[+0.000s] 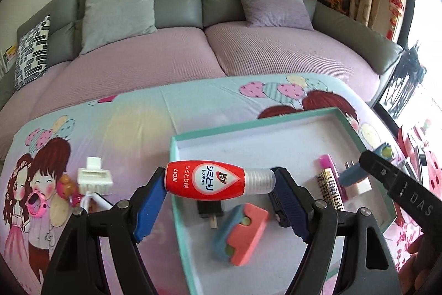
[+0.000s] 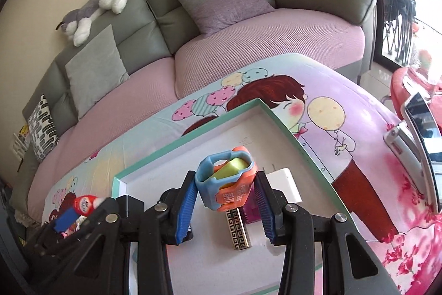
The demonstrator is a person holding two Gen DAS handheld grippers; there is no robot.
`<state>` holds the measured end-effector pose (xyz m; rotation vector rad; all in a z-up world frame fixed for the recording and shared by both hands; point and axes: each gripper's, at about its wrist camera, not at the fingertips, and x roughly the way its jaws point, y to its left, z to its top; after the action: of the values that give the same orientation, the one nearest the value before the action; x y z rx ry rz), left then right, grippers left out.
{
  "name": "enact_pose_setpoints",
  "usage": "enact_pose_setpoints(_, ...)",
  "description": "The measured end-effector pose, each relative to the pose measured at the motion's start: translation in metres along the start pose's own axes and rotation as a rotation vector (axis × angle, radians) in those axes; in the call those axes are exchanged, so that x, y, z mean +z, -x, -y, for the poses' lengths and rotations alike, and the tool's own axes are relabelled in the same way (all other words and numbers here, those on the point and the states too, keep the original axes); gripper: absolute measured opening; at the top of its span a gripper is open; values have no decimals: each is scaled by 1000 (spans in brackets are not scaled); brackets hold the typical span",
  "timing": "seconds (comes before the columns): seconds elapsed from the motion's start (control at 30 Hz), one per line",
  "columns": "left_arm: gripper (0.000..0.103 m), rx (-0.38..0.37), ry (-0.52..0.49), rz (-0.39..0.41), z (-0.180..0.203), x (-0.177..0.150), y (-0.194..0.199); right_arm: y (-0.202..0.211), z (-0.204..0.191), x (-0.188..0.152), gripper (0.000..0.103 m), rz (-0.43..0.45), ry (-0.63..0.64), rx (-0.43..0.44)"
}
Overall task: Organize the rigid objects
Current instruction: 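Carry the tube and knife over the tray and open both tools to drop them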
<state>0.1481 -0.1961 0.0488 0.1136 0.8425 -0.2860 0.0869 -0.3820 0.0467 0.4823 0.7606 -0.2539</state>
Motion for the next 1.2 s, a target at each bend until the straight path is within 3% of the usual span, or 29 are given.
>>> enact_pose_setpoints(0.47, 79, 19, -21, -65, 9, -13, -25, -15, -10, -8, 45, -67, 65, -16)
enact_pose_setpoints(1.2, 79, 16, -38, -107, 16, -17, -34, -15, -13, -9, 45, -66, 73, -2)
